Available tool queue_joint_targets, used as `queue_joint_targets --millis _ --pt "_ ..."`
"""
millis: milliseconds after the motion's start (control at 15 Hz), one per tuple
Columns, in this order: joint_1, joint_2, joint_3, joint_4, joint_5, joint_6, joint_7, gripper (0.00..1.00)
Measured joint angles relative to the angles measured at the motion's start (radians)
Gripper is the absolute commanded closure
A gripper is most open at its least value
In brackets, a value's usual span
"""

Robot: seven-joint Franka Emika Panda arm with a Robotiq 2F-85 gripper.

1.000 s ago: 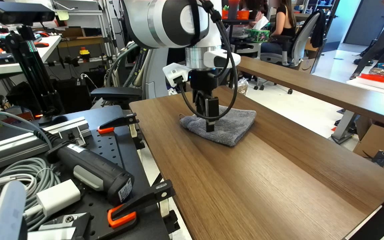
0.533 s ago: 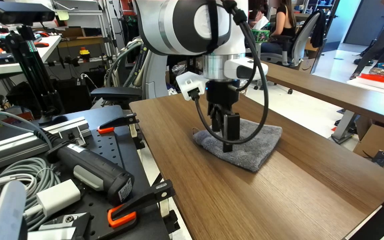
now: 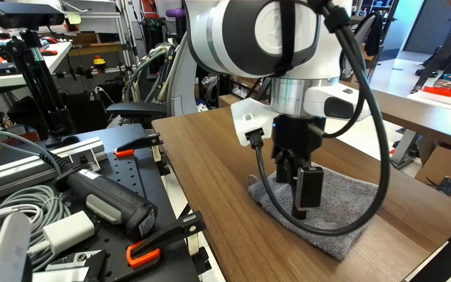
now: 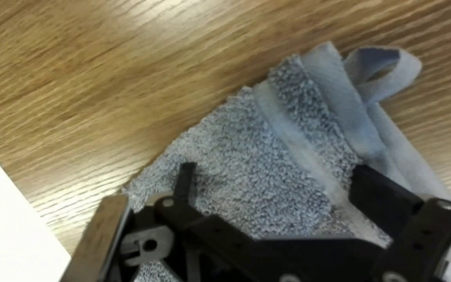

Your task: Move the towel to the right.

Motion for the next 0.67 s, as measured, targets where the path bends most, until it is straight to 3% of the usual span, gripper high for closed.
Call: queue_joint_targets --millis 333,667 --pt "-0.021 -0.004 -0.008 0.03 0.004 -0.008 -0.007 0.0" --pt "0.019 -0.103 -0.003 0.005 -0.008 -0.008 -0.034 0.0"
